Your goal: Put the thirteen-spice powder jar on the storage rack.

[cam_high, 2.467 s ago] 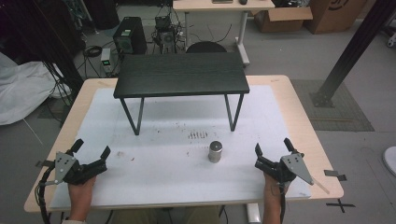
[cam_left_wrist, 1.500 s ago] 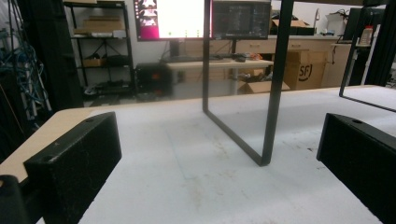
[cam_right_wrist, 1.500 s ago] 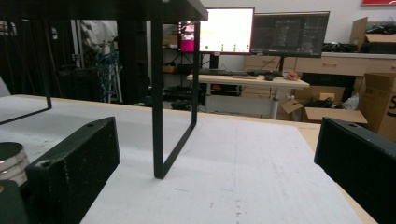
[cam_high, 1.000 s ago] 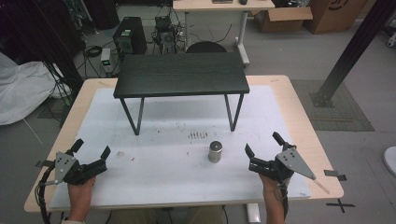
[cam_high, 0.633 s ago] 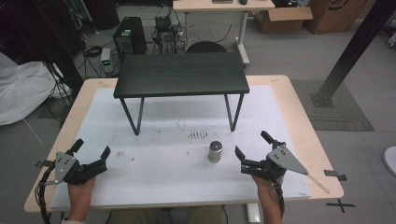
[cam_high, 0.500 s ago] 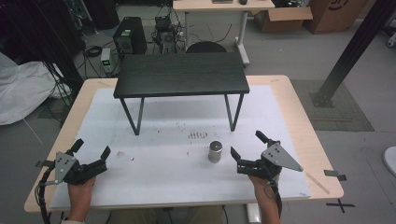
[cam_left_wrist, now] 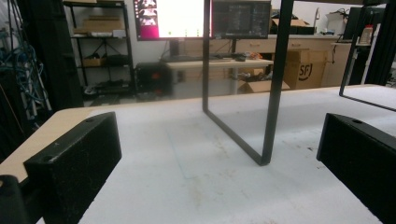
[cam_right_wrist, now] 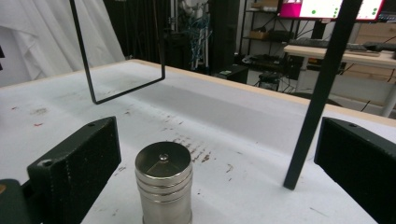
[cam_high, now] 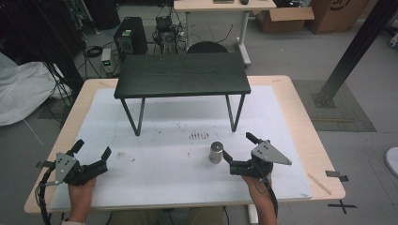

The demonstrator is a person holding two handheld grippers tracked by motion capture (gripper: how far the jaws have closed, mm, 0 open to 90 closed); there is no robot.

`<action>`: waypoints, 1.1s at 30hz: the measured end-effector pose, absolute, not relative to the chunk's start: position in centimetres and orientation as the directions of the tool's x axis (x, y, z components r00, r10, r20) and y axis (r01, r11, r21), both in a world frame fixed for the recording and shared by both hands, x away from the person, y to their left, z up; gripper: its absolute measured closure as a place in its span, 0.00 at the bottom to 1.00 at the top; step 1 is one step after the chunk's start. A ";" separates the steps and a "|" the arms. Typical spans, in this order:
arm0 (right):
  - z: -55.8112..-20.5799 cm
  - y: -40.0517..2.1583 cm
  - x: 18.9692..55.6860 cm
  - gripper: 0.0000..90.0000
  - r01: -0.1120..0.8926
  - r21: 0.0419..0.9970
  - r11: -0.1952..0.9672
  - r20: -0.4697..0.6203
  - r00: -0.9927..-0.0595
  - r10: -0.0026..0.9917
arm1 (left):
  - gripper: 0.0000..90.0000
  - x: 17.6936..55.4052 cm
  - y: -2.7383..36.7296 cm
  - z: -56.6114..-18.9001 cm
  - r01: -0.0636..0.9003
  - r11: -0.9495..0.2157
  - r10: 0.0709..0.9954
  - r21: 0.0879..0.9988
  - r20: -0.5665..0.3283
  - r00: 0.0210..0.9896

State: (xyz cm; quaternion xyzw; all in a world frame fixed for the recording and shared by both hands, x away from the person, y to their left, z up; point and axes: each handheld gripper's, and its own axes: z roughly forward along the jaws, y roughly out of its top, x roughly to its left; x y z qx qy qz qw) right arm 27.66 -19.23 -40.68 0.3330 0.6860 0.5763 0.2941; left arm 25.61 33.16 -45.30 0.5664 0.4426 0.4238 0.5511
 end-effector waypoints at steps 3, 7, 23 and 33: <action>-40.8 -18.9 27.8 0.00 0.125 0.985 0.120 -0.018 -0.618 0.786 | 0.00 25.6 33.2 -45.3 0.034 0.000 0.968 0.999 -0.008 0.249; -40.9 -18.6 27.9 0.00 0.132 0.984 0.122 -0.011 -0.632 0.775 | 0.00 25.6 33.2 -45.3 0.033 0.000 0.969 0.999 -0.008 0.249; -41.9 -16.6 28.6 0.01 0.191 0.961 0.201 -0.019 -0.679 0.734 | 0.00 25.6 33.2 -45.3 0.029 0.000 0.968 1.000 -0.008 0.249; -42.5 -15.7 29.1 0.01 0.214 0.949 0.231 -0.021 -0.690 0.724 | 0.00 25.5 33.2 -45.3 0.028 0.001 0.968 1.000 -0.008 0.249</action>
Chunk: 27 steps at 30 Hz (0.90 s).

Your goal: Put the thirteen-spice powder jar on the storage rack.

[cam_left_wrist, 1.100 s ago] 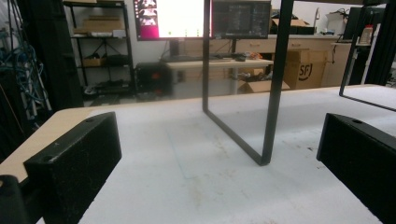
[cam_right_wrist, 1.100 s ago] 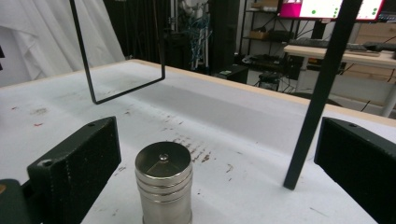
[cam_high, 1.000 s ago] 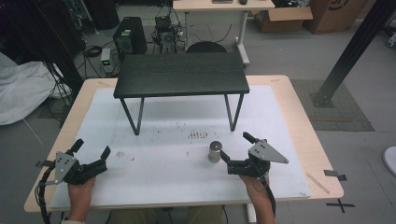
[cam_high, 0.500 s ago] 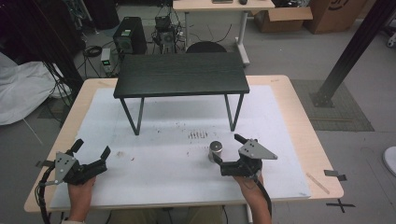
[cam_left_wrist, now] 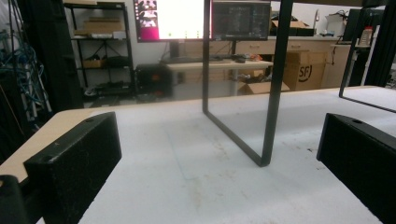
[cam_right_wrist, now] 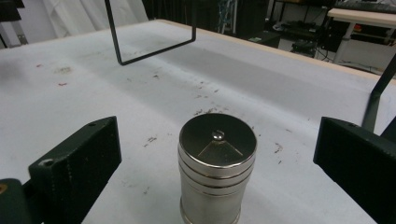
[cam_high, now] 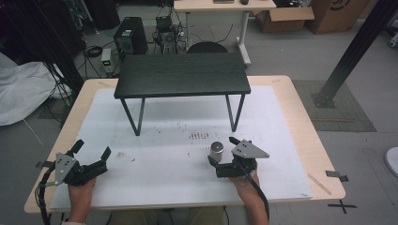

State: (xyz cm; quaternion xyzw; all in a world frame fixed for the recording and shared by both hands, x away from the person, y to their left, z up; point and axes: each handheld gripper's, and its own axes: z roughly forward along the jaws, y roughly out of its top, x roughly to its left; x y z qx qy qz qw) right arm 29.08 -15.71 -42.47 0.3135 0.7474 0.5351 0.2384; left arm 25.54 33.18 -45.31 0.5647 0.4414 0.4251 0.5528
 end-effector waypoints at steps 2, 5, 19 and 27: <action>-42.6 -15.6 29.2 0.01 0.222 0.945 0.239 -0.020 -0.691 0.722 | 0.00 25.5 33.2 -45.3 0.027 0.001 0.968 1.000 -0.008 0.249; -43.1 -15.3 29.5 0.01 0.238 0.941 0.241 -0.010 -0.691 0.722 | 0.00 25.5 33.2 -45.3 0.027 0.001 0.968 1.000 -0.008 0.249; -44.2 -14.9 30.2 0.01 0.272 0.935 0.228 0.021 -0.683 0.730 | 0.00 25.5 33.2 -45.3 0.026 0.001 0.968 1.000 -0.007 0.251; -44.6 -14.9 30.3 0.02 0.277 0.934 0.225 0.026 -0.681 0.732 | 0.00 25.5 33.2 -45.3 0.026 -0.001 0.968 1.000 -0.006 0.250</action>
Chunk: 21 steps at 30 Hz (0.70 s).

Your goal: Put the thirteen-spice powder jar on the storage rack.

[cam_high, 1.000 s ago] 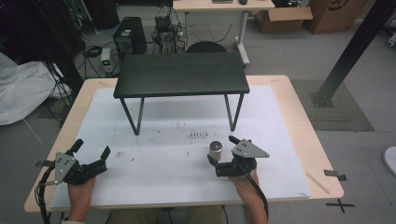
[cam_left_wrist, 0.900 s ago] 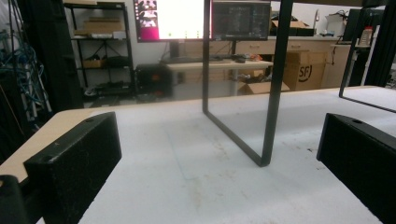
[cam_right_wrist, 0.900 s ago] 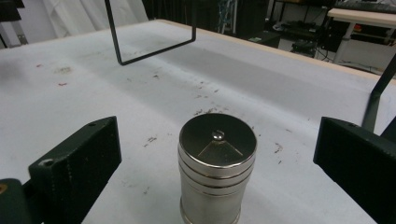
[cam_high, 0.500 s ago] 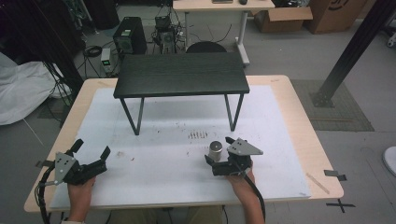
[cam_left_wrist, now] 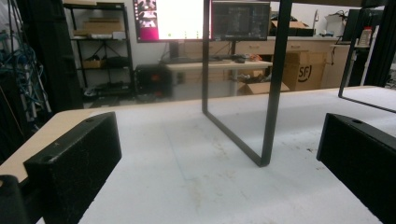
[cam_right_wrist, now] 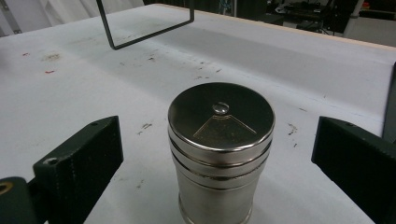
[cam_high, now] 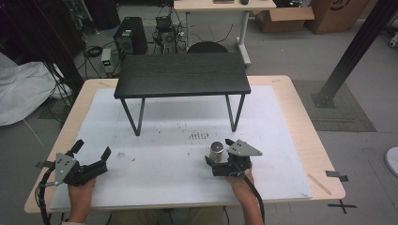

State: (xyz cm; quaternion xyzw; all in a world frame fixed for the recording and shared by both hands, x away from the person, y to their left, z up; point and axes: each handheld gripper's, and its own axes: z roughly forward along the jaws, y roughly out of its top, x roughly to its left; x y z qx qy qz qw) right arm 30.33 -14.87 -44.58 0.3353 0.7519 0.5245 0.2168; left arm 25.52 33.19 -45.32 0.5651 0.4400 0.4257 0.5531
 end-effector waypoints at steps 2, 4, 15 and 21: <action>-44.6 -14.9 30.3 0.03 0.277 0.934 0.225 0.026 -0.681 0.731 | 0.00 25.5 33.2 -45.3 0.028 -0.002 0.968 1.000 -0.005 0.250; -44.6 -14.9 30.3 0.04 0.276 0.935 0.225 0.026 -0.682 0.731 | 0.00 25.5 33.2 -45.3 0.028 -0.002 0.968 1.000 -0.005 0.251; -44.6 -15.1 30.4 0.16 0.278 0.939 0.204 0.047 -0.688 0.724 | 0.00 25.5 33.2 -45.3 0.029 -0.002 0.968 1.000 -0.005 0.250; -44.6 -15.4 30.5 0.23 0.289 0.940 0.181 0.074 -0.690 0.720 | 0.00 25.5 33.2 -45.3 0.029 -0.001 0.968 1.000 -0.006 0.251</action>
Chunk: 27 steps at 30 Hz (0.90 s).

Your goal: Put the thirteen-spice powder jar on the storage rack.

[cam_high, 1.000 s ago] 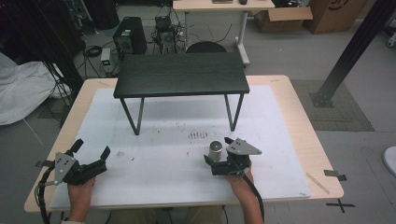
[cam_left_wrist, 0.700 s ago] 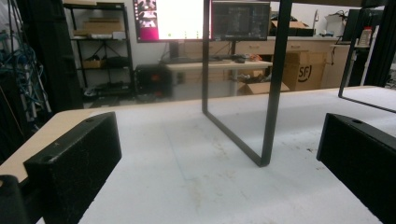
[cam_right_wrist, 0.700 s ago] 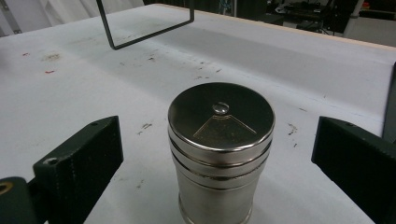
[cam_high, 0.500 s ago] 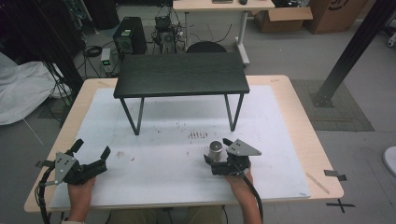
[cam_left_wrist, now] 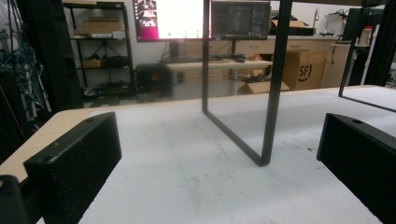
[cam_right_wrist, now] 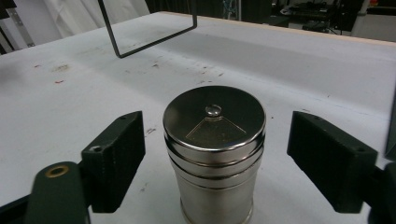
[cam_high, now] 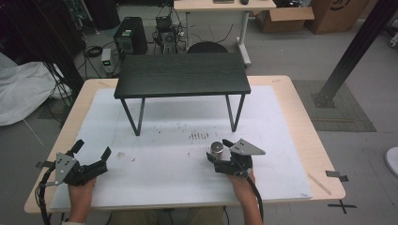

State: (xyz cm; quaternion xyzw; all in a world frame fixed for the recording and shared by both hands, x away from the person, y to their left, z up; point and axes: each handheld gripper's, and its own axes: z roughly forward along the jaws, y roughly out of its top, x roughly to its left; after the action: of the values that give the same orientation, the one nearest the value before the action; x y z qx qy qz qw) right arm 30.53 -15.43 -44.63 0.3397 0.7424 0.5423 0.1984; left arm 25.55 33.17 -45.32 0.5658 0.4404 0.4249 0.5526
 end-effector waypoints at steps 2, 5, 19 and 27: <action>-44.6 -15.4 30.6 0.26 0.290 0.939 0.183 0.074 -0.692 0.718 | 0.00 25.5 33.2 -45.3 0.029 -0.001 0.968 1.000 -0.006 0.251; -44.6 -15.4 30.6 0.34 0.297 0.937 0.185 0.077 -0.692 0.718 | 0.00 25.5 33.2 -45.3 0.028 0.000 0.968 1.000 -0.007 0.251; -44.6 -15.5 30.5 0.53 0.286 0.942 0.177 0.082 -0.704 0.705 | 0.00 25.5 33.2 -45.3 0.027 0.000 0.968 1.000 -0.007 0.251; -44.6 -15.6 30.5 0.54 0.284 0.943 0.173 0.082 -0.703 0.707 | 0.00 25.5 33.2 -45.3 0.027 0.001 0.968 1.000 -0.007 0.251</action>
State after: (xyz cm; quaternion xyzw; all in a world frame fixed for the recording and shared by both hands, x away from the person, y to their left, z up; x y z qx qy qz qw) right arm 30.47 -15.55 -44.63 0.3341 0.7413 0.5493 0.1925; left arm 25.53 33.19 -45.32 0.5648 0.4403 0.4250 0.5536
